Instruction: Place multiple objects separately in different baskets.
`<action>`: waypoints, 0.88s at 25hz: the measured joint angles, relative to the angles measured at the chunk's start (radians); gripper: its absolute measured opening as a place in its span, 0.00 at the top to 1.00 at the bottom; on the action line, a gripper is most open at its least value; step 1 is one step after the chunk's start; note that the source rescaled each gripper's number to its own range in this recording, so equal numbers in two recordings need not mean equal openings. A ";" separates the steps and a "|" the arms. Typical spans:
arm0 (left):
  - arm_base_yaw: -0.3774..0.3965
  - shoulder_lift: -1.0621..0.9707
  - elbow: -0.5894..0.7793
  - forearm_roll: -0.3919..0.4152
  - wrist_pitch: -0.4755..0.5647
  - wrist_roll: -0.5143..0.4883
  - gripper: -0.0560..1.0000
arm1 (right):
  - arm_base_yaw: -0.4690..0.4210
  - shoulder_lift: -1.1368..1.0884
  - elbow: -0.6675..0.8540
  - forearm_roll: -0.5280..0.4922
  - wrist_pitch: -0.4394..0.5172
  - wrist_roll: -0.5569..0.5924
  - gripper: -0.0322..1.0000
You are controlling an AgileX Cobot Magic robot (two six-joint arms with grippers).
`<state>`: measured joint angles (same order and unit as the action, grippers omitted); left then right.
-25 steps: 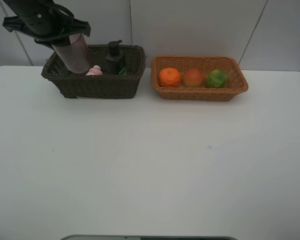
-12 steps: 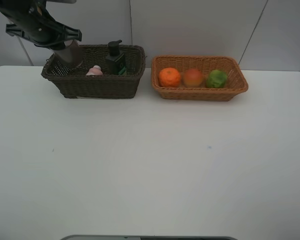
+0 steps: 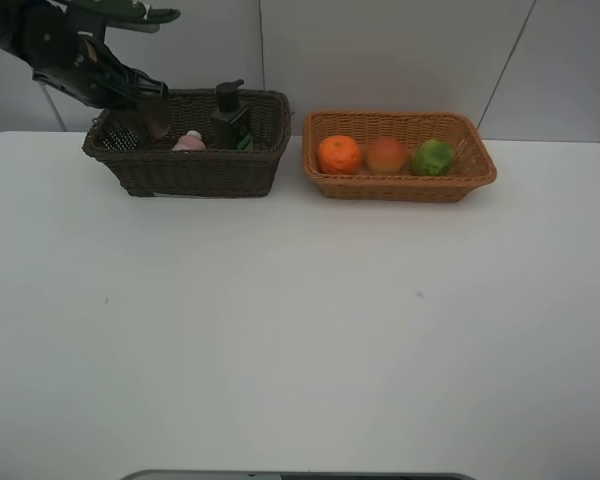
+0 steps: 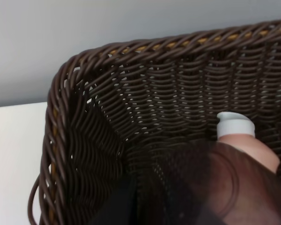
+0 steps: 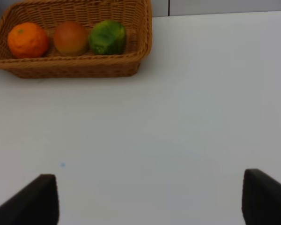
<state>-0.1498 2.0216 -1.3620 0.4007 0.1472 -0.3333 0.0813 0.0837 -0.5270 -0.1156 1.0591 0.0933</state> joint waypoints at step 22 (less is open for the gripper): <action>0.000 -0.113 0.033 0.015 0.029 -0.094 0.07 | 0.000 0.000 0.000 0.001 0.000 0.000 0.37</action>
<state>-0.1498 1.9090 -1.3290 0.4159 0.1760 -0.4276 0.0813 0.0837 -0.5270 -0.1147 1.0591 0.0933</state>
